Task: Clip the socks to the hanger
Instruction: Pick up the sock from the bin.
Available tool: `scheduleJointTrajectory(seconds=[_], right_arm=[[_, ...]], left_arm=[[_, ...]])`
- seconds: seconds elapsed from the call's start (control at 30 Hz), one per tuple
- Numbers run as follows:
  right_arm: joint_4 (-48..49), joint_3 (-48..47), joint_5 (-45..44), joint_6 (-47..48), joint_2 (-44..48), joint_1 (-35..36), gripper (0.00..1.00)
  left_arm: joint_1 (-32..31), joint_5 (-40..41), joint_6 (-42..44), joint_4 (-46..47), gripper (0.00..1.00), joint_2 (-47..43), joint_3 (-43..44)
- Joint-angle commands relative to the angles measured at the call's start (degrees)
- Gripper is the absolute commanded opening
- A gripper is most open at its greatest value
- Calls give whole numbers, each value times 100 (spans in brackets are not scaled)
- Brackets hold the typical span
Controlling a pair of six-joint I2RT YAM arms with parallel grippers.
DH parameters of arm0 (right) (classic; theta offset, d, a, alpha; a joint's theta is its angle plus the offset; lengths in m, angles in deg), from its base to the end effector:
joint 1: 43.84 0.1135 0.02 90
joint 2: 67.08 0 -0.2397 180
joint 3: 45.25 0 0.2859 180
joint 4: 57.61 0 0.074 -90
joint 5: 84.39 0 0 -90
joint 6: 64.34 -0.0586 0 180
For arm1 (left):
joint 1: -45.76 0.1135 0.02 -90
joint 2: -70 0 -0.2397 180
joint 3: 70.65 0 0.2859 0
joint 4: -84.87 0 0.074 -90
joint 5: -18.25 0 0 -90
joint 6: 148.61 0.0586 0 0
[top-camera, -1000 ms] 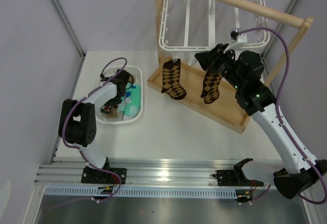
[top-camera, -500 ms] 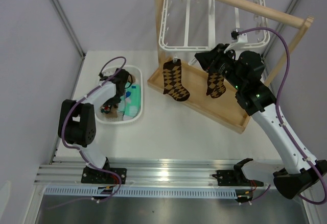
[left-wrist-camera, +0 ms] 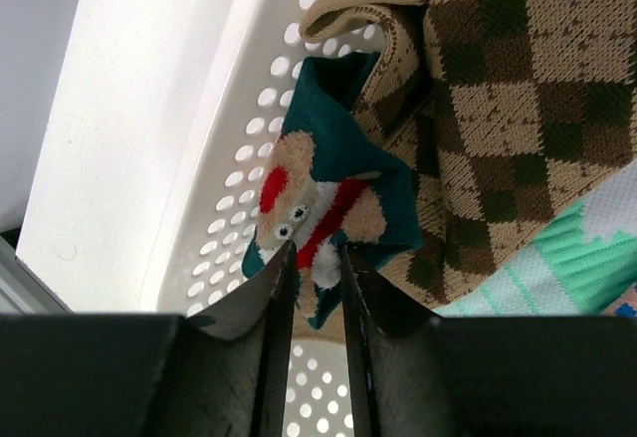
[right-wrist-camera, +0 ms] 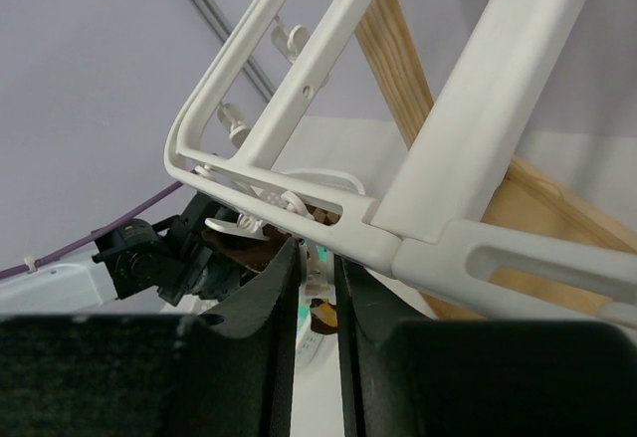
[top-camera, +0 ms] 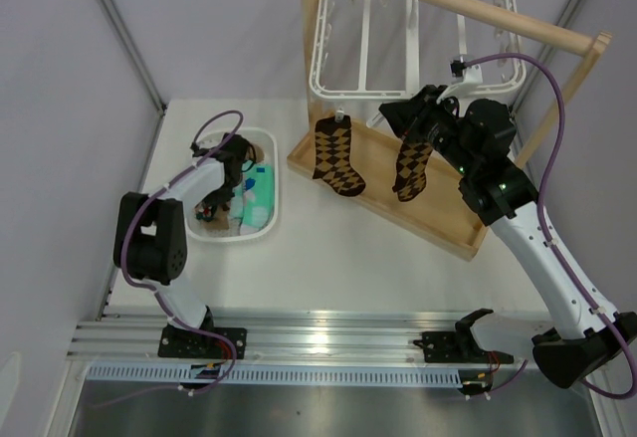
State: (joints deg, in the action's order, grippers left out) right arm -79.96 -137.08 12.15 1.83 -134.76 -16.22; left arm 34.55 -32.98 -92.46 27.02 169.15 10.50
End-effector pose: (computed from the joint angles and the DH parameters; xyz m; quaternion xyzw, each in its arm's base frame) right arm 0.2822 0.1552 0.4564 -0.0639 0.6930 0.3470 0.6287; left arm 0.3596 -0.0339 0.1457 -0.2238 0.9099 0.2597 0.2335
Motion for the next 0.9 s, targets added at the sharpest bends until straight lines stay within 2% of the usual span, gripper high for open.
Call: scheduleJointTrajectory(seconds=[0.0,0.1,0.3,0.33,0.4,0.47,0.7,0.87], right_arm=[[259,1,101,-60,106,-28,6],[259,27,119,-77,123,-28,6],[259,53,119,-86,167,-20,6],[259,53,119,-86,167,-28,6],[259,62,110,-95,185,-28,6],[259,71,110,-95,185,-28,6],[294,80,119,-77,211,-37,5],[338,27,189,-60,238,-28,6]], left_arm=[[83,-88,80,56,27,78,189],[74,-220,106,91,31,130,154],[83,-273,115,126,29,174,154],[74,-264,106,126,17,166,189],[83,-246,45,21,1,52,215],[83,-316,18,-110,1,-123,233],[-5,-1300,-184,-716,1,-1731,488],[-311,-2267,-105,-1192,1,-2820,1270]])
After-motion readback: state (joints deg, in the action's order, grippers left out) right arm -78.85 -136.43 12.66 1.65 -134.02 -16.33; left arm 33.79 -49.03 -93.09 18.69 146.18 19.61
